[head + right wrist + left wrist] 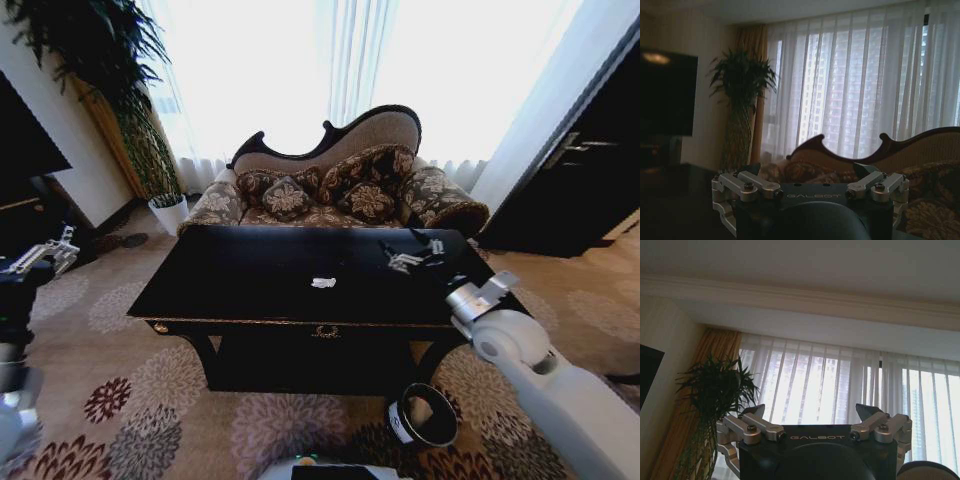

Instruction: Move to the front of the table and place the trash on the table into the trash bin.

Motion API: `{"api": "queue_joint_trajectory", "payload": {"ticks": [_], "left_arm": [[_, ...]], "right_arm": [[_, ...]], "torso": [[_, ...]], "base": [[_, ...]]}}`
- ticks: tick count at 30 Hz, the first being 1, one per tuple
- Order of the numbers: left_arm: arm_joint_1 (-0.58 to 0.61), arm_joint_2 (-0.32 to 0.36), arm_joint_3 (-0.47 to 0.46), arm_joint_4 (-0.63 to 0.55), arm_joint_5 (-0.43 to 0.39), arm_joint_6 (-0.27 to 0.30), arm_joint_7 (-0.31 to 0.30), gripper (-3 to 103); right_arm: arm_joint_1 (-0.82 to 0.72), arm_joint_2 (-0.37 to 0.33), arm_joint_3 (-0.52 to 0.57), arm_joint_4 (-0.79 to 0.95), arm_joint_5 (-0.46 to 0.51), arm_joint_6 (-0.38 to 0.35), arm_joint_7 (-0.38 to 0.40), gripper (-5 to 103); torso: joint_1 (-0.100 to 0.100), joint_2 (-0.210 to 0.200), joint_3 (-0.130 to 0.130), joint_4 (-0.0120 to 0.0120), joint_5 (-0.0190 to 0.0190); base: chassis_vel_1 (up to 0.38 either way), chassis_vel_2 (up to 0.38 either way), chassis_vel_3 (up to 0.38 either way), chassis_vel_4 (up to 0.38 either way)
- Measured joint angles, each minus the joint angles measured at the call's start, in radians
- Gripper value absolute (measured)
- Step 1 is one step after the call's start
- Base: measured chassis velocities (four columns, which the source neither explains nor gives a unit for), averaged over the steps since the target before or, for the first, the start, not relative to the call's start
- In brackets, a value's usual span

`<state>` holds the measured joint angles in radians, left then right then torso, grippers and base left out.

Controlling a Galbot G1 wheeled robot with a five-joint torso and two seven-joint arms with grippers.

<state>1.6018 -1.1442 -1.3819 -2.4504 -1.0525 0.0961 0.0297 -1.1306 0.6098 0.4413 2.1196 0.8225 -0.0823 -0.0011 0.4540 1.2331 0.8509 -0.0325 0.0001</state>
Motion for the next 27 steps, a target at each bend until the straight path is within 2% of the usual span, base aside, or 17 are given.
{"api": "queue_joint_trajectory", "payload": {"ticks": [2,6,8,10,13,16,20,21,22,27], "left_arm": [[0.001,0.0,0.0,0.001,0.001,0.0,0.0,100],[0.002,0.004,-0.007,0.006,0.004,0.0,0.0,100],[0.002,0.004,-0.007,0.008,0.005,0.0,0.0,100],[0.002,0.004,-0.007,0.013,0.007,0.0,0.0,100],[0.002,0.003,-0.004,0.014,0.013,0.0,0.001,100],[0.0,-0.004,0.009,0.017,0.028,0.0,0.001,100],[0.0,-0.004,0.011,0.021,0.033,0.0,0.002,100],[-0.001,-0.002,0.01,0.03,0.035,0.0,0.002,100],[-0.001,-0.002,0.01,0.03,0.035,0.0,0.002,100],[-0.003,0.005,0.005,0.042,0.035,0.0,0.003,100]], "right_arm": [[0.028,-0.028,-0.039,-0.015,-0.005,-0.001,0.009,100],[0.175,-0.139,-0.232,-0.072,0.015,-0.021,0.033,100],[0.207,-0.153,-0.271,-0.08,0.017,-0.023,0.033,100],[0.323,-0.18,-0.391,-0.096,0.026,-0.034,0.035,100],[0.407,-0.184,-0.467,-0.102,0.031,-0.045,0.043,100],[0.576,-0.166,-0.667,-0.136,0.045,-0.055,0.051,100],[0.639,-0.15,-0.751,-0.152,0.077,-0.056,0.044,100],[0.701,-0.136,-0.826,-0.169,0.1,-0.053,0.019,100],[0.701,-0.136,-0.826,-0.169,0.1,-0.053,0.019,100],[0.846,-0.093,-0.975,-0.225,0.067,-0.055,-0.023,100]], "torso": [[0.0,0.0,0.0,0.0,0.0001],[0.0,0.0,0.0,0.0001,-0.0003],[0.0,0.0,0.0,0.0001,-0.0006],[0.0,0.0,0.0,-0.0001,-0.0001],[0.0,0.0,0.0,-0.0001,-0.0002],[0.0,0.0,0.0,0.0002,-0.0004],[0.0,0.0,0.0,0.0002,-0.0004],[0.0,0.0,0.0,0.0,-0.0002],[0.0,0.0,0.0,0.0,-0.0002],[0.0,0.0,0.0,0.0003,-0.0006]], "base": [[0.0,0.0,0.0,0.0],[0.0,0.0,0.0,0.0],[0.0,0.0,0.0,0.0],[0.0,0.0,0.0,0.0],[0.0,0.0,0.0,0.0],[0.0,0.0,0.0,0.0],[0.0,0.0,0.0,0.0],[0.0,0.0,0.0,0.0],[0.0,0.0,0.0,0.0],[0.0,0.0,0.0,0.0]]}}
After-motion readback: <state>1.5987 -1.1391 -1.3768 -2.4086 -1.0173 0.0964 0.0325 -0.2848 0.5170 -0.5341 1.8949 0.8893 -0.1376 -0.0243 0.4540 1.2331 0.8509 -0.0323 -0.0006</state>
